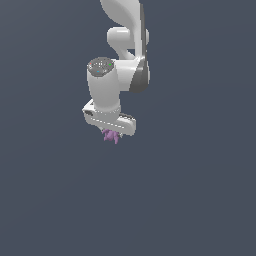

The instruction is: Pick up the object and move it to a goal position.

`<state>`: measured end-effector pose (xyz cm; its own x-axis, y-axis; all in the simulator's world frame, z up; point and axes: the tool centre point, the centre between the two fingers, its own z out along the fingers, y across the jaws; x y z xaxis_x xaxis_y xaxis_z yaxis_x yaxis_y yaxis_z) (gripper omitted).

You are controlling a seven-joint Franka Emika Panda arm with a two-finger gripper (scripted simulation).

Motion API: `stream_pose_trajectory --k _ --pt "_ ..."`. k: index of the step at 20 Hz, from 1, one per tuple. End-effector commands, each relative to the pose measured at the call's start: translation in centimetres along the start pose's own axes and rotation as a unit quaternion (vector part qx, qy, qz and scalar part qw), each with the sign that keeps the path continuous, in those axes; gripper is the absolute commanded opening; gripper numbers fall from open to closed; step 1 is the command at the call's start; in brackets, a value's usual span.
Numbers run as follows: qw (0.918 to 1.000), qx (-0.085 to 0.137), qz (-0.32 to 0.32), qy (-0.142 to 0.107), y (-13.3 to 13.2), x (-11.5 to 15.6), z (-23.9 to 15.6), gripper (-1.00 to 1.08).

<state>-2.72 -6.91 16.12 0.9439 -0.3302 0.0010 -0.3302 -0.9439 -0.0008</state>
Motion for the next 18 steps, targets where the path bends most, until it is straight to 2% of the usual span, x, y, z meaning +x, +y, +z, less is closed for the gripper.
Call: stream_pose_trajectory --k 1,9,18 --pt "1.0 0.0 0.0 0.0 1.2 1.1 -2.5 -1.0" --pt "1.0 0.0 0.0 0.0 4.7 4.6 -10.1 -1.0" --pt "1.0 0.0 0.0 0.0 7.7 7.9 -16.9 -1.0"
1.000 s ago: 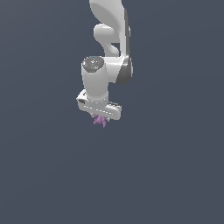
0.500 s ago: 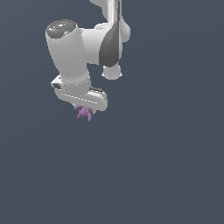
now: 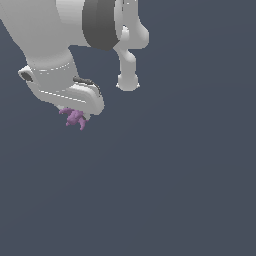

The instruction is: Pick up the object and move it to a goal position.

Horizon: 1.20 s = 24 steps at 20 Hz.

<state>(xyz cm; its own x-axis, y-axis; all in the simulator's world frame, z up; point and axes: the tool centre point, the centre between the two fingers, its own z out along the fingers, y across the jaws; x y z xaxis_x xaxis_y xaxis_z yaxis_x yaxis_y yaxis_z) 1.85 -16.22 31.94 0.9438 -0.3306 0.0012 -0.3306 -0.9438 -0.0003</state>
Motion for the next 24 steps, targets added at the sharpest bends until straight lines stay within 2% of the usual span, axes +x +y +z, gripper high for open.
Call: stream_pose_trajectory --k 1,14,24 --pt "1.0 0.0 0.0 0.0 0.7 0.8 -1.7 -1.0" --pt "1.0 0.0 -0.001 -0.001 3.6 4.1 -8.1 -1.0" --pt "1.0 0.0 -0.001 -0.001 4.8 5.6 -10.7 -1.0"
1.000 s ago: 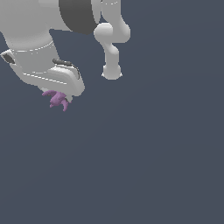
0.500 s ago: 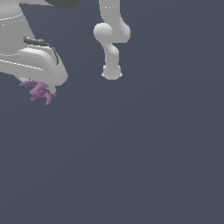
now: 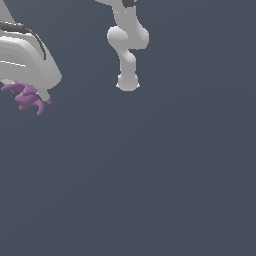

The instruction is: Pick up the object and move it to a goal position.

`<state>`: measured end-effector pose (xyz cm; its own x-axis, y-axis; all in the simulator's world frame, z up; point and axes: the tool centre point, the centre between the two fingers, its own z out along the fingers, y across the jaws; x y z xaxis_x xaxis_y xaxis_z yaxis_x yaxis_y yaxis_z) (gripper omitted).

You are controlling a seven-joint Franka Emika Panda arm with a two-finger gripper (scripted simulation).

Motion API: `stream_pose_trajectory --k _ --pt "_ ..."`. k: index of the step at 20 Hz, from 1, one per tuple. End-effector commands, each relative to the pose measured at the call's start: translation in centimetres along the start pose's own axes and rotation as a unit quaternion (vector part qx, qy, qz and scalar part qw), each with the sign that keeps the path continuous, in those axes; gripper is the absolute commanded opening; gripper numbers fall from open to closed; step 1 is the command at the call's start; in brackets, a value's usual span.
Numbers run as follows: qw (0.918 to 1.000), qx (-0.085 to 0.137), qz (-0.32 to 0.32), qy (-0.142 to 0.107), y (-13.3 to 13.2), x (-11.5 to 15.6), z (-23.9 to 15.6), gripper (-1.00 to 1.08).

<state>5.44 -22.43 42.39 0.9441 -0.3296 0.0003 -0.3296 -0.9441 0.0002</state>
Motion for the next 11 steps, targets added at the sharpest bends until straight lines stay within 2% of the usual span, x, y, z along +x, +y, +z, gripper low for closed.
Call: stream_pose_trajectory --k 1,11 --pt "1.0 0.0 0.0 0.0 0.17 0.25 -0.44 -1.0" --pt "1.0 0.0 0.0 0.0 0.47 0.63 -1.04 -1.0"
